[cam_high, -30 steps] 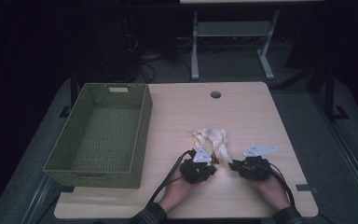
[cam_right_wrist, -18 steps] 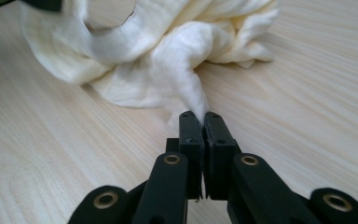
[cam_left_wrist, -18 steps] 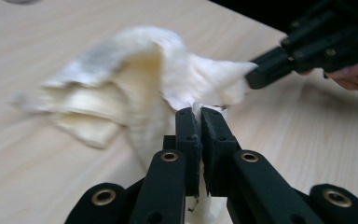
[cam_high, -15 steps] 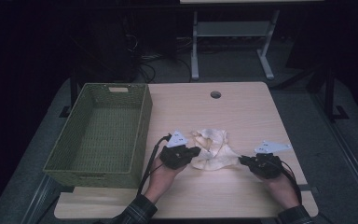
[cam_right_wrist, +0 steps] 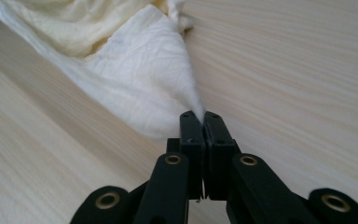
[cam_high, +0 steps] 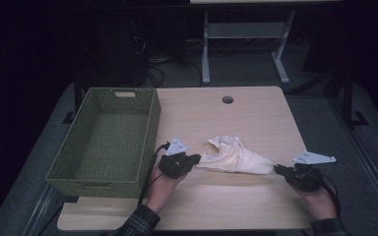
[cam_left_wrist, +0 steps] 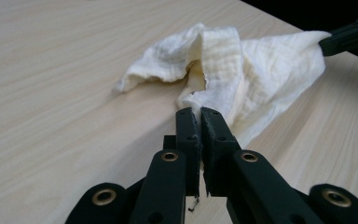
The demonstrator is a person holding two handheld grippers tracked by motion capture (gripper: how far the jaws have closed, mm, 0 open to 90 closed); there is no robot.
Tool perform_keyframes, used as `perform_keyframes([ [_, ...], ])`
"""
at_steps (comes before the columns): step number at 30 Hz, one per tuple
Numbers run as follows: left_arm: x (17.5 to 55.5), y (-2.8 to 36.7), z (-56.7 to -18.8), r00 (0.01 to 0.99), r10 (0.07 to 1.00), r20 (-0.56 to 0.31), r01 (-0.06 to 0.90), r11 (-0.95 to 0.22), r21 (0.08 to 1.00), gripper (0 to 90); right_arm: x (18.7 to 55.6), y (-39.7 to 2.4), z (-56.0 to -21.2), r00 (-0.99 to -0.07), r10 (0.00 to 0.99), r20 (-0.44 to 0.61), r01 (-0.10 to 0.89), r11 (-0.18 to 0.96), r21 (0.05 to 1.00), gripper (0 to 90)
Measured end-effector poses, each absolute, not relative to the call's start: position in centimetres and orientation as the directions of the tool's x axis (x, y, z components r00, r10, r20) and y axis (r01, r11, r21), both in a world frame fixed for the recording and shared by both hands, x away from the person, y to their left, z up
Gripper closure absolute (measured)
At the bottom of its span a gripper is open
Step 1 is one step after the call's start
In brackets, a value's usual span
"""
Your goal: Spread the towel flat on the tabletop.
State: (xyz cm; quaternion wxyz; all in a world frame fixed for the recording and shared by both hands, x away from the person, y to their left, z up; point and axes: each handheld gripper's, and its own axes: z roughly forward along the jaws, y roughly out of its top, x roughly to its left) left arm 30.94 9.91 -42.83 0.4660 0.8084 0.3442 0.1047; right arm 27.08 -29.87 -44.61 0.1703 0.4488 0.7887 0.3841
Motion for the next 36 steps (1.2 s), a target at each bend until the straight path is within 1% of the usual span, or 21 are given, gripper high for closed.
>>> perform_keyframes([
  [4, 30.4, 9.7, -43.4, 0.737, 0.657, -0.159, 0.483, -0.348, 0.804, 85.9, 26.1, -30.3, -45.1, -0.546, 0.833, 0.089, 0.592, 0.309, 0.744, 87.9],
  [5, 30.0, 9.6, -43.9, 0.740, 0.654, -0.156, 0.497, -0.377, 0.781, 85.9, 26.0, -30.2, -45.3, -0.554, 0.828, 0.087, 0.593, 0.319, 0.739, 87.8],
  [8, 29.6, 9.6, -44.5, 0.739, 0.655, -0.160, 0.519, -0.402, 0.754, 84.9, 25.6, -29.9, -45.9, -0.571, 0.816, 0.092, 0.605, 0.342, 0.719, 86.9],
  [9, 29.5, 9.6, -44.7, 0.739, 0.655, -0.159, 0.523, -0.408, 0.748, 82.3, 25.5, -29.9, -45.9, -0.574, 0.813, 0.097, 0.607, 0.343, 0.717, 83.0],
  [10, 29.5, 9.6, -44.7, 0.739, 0.655, -0.159, 0.523, -0.408, 0.748, 76.4, 25.4, -29.9, -46.0, -0.578, 0.810, 0.096, 0.603, 0.345, 0.719, 72.8],
  [12, 29.5, 9.7, -44.4, 0.734, 0.660, -0.160, 0.521, -0.395, 0.757, 66.6, 25.4, -29.8, -45.9, -0.580, 0.809, 0.091, 0.594, 0.343, 0.728, 64.5],
  [13, 29.6, 9.6, -44.2, 0.735, 0.657, -0.168, 0.521, -0.388, 0.760, 61.3, 25.4, -29.7, -45.7, -0.579, 0.811, 0.088, 0.588, 0.340, 0.734, 58.6],
  [15, 29.8, 9.4, -43.8, 0.742, 0.648, -0.170, 0.510, -0.381, 0.771, 55.9, 25.5, -29.5, -45.4, -0.583, 0.808, 0.080, 0.572, 0.339, 0.747, 54.7],
  [16, 30.0, 9.3, -43.7, 0.747, 0.643, -0.169, 0.504, -0.382, 0.774, 53.1, 25.6, -29.3, -45.3, -0.582, 0.810, 0.075, 0.564, 0.335, 0.755, 51.3],
  [18, 30.3, 9.1, -43.4, 0.751, 0.637, -0.172, 0.501, -0.381, 0.777, 51.4, 25.7, -28.8, -45.2, -0.587, 0.806, 0.073, 0.559, 0.339, 0.756, 50.7],
  [20, 31.4, 8.4, -42.8, 0.770, 0.618, -0.158, 0.477, -0.392, 0.787, 50.6, 26.1, -28.1, -45.2, -0.596, 0.800, 0.069, 0.551, 0.345, 0.760, 50.5],
  [27, 33.8, 6.5, -42.4, 0.801, 0.579, -0.154, 0.446, -0.404, 0.799, 50.6, 27.7, -25.8, -45.9, -0.617, 0.784, 0.077, 0.559, 0.367, 0.744, 50.5],
  [36, 35.8, 4.1, -43.0, 0.835, 0.531, -0.141, 0.409, -0.429, 0.805, 51.8, 28.4, -25.3, -46.7, -0.618, 0.782, 0.082, 0.575, 0.378, 0.726, 49.0],
])
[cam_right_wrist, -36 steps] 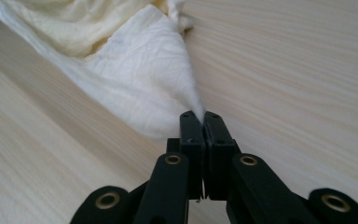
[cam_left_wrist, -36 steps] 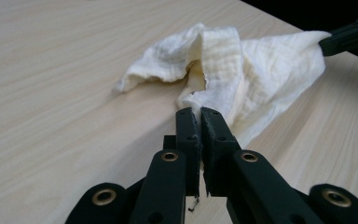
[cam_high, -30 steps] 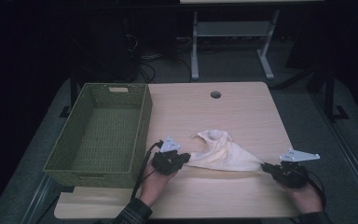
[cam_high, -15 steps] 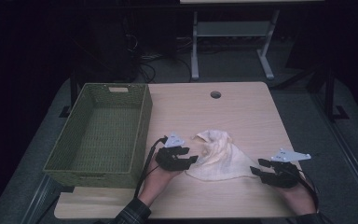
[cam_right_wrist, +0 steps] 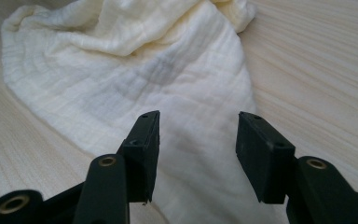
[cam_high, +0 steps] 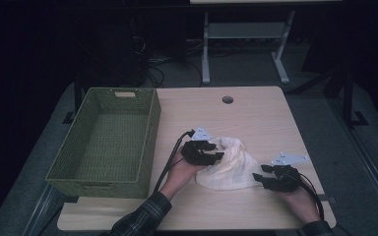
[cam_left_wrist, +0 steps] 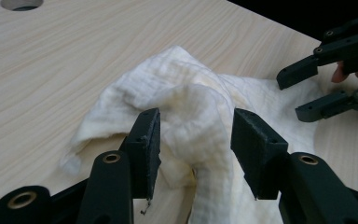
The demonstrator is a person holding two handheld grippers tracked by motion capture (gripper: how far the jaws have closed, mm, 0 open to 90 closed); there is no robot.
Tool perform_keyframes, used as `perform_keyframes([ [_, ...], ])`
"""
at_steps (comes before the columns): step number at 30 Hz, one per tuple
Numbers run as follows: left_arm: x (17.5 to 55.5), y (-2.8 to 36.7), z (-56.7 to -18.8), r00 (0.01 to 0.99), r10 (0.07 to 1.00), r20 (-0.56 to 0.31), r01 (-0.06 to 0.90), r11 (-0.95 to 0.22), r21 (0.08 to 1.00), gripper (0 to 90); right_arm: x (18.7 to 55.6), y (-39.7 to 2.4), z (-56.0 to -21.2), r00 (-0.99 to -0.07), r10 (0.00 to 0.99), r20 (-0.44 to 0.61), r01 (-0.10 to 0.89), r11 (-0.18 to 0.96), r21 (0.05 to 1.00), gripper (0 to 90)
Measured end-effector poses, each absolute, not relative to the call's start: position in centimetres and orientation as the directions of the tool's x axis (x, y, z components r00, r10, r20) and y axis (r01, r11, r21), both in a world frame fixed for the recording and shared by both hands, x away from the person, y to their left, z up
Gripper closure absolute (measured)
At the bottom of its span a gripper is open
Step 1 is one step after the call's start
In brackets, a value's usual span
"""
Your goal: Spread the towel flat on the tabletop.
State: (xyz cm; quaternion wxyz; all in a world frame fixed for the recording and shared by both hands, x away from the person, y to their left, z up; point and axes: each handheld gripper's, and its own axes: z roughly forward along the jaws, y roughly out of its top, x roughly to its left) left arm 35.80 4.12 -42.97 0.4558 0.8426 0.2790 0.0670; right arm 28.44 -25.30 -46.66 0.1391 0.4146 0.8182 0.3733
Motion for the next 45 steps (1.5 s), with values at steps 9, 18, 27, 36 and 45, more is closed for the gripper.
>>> perform_keyframes([
  [9, 36.9, 2.0, -44.0, 0.862, 0.493, -0.119, 0.385, -0.484, 0.786, 85.1, 28.5, -25.4, -46.7, -0.618, 0.782, 0.080, 0.573, 0.378, 0.728, 49.0],
  [18, 36.4, 4.8, -42.0, 0.840, 0.534, -0.097, 0.385, -0.461, 0.800, 87.9, 28.5, -25.4, -46.9, -0.614, 0.785, 0.082, 0.587, 0.384, 0.713, 48.9],
  [27, 35.7, 8.5, -41.0, 0.778, 0.623, -0.085, 0.425, -0.421, 0.801, 87.9, 28.4, -25.6, -47.2, -0.615, 0.785, 0.074, 0.588, 0.394, 0.707, 48.9],
  [36, 35.0, 10.0, -41.9, 0.732, 0.677, -0.078, 0.478, -0.429, 0.766, 86.6, 28.2, -25.7, -47.2, -0.612, 0.787, 0.074, 0.588, 0.392, 0.707, 49.0],
  [45, 33.3, 9.6, -41.8, 0.768, 0.636, -0.079, 0.448, -0.444, 0.776, 66.2, 28.2, -26.0, -46.7, -0.618, 0.781, 0.089, 0.587, 0.384, 0.712, 50.1],
])
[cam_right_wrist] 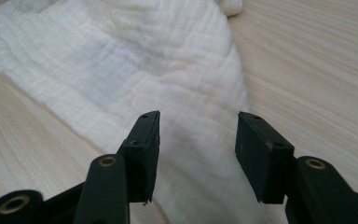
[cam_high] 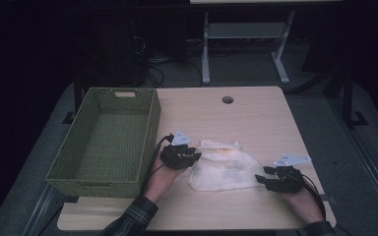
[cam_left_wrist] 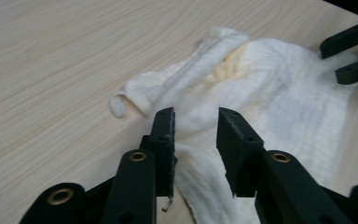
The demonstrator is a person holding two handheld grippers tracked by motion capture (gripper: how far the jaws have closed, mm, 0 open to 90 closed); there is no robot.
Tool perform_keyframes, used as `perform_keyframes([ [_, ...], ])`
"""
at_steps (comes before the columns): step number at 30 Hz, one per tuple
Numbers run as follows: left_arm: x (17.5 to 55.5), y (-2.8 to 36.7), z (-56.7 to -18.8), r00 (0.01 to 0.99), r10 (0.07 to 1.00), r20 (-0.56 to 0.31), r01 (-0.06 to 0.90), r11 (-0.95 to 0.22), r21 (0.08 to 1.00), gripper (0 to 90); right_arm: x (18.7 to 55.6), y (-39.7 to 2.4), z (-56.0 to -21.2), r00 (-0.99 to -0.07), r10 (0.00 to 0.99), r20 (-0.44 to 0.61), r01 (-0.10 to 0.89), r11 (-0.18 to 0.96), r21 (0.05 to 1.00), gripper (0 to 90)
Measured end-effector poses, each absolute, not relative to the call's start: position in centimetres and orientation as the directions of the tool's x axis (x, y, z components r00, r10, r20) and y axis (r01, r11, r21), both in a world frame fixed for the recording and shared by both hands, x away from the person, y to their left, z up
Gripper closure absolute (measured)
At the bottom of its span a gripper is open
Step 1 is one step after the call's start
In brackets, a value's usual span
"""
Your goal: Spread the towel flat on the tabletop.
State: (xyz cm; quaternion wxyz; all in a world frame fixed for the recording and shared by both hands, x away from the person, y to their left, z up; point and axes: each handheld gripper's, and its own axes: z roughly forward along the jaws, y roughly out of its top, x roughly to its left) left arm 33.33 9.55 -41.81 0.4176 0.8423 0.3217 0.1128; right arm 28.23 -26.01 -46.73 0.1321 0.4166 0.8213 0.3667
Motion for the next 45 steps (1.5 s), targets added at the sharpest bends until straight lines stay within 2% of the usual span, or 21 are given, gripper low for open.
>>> perform_keyframes([
  [5, 32.3, 9.3, -41.8, 0.788, 0.610, -0.081, 0.436, -0.462, 0.772, 65.8, 28.5, -26.1, -45.8, -0.623, 0.778, 0.083, 0.573, 0.381, 0.726, 52.3],
  [14, 30.6, 8.0, -44.1, 0.838, 0.542, -0.063, 0.415, -0.558, 0.719, 69.7, 30.7, -26.0, -44.0, -0.635, 0.765, 0.111, 0.563, 0.359, 0.745, 61.7],
  [24, 29.9, 7.5, -45.4, 0.860, 0.509, -0.037, 0.402, -0.632, 0.663, 87.0, 35.4, -24.7, -42.9, -0.647, 0.748, 0.150, 0.579, 0.354, 0.734, 65.5],
  [30, 29.9, 7.4, -45.9, 0.856, 0.516, -0.030, 0.412, -0.646, 0.642, 89.5, 38.5, -23.9, -43.5, -0.633, 0.756, 0.167, 0.612, 0.357, 0.706, 67.3],
  [33, 29.9, 7.4, -46.1, 0.857, 0.515, -0.028, 0.410, -0.648, 0.641, 89.6, 39.3, -23.7, -44.0, -0.632, 0.762, 0.141, 0.592, 0.357, 0.723, 69.9],
  [35, 29.9, 7.3, -46.1, 0.855, 0.517, -0.030, 0.414, -0.647, 0.640, 89.6, 40.1, -23.5, -44.6, -0.631, 0.758, 0.162, 0.625, 0.374, 0.685, 68.7],
  [45, 29.9, 7.2, -46.0, 0.859, 0.512, -0.016, 0.405, -0.660, 0.633, 89.6, 41.2, -21.9, -46.2, -0.650, 0.738, 0.180, 0.635, 0.397, 0.663, 67.8],
])
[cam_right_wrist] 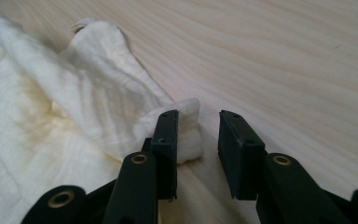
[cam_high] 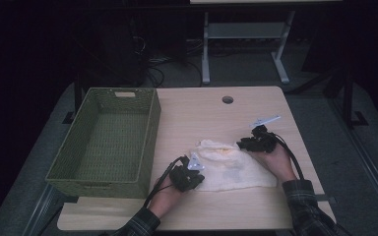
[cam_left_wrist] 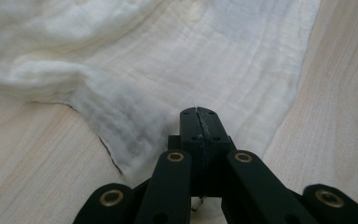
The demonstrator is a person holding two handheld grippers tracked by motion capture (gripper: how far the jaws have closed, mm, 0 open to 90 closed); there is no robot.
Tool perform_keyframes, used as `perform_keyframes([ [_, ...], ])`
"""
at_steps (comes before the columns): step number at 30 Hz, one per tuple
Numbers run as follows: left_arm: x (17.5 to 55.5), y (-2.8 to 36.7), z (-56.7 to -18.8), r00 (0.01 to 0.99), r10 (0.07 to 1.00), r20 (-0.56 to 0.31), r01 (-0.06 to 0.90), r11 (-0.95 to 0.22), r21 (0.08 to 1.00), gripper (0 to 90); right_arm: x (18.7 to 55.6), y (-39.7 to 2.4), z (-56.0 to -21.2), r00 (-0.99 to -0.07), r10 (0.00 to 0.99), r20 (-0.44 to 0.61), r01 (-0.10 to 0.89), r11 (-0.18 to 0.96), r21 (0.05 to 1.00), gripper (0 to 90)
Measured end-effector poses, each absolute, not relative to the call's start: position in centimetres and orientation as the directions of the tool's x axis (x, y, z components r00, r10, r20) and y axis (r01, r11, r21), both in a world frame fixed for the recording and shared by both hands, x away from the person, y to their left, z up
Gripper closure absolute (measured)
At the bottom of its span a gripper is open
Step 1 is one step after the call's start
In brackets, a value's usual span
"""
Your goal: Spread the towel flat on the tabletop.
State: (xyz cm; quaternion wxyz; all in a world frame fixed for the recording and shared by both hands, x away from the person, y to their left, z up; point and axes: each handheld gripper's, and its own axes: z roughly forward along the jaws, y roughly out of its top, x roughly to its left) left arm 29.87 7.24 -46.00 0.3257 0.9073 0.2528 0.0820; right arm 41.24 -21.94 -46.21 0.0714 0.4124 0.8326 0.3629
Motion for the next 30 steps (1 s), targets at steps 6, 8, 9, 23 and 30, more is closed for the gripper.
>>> perform_keyframes([
  [6, 29.9, 7.3, -46.0, 0.859, 0.511, -0.017, 0.407, -0.663, 0.629, 89.6, 41.1, -21.3, -46.7, -0.665, 0.725, 0.178, 0.632, 0.420, 0.651, 82.4],
  [8, 29.9, 7.3, -46.0, 0.860, 0.511, -0.016, 0.407, -0.664, 0.627, 89.6, 41.0, -21.2, -46.7, -0.665, 0.725, 0.179, 0.633, 0.420, 0.651, 84.9],
  [9, 29.9, 7.3, -46.0, 0.859, 0.511, -0.020, 0.408, -0.661, 0.629, 89.6, 40.9, -21.2, -46.6, -0.667, 0.725, 0.173, 0.630, 0.425, 0.650, 86.8],
  [23, 30.1, 7.4, -45.9, 0.862, 0.507, -0.021, 0.408, -0.668, 0.622, 89.6, 41.2, -22.6, -41.8, -0.650, 0.756, 0.083, 0.570, 0.412, 0.711, 87.3],
  [30, 30.1, 7.4, -45.9, 0.861, 0.508, -0.027, 0.413, -0.668, 0.619, 89.6, 42.7, -23.7, -39.5, -0.623, 0.781, 0.034, 0.552, 0.408, 0.727, 87.3],
])
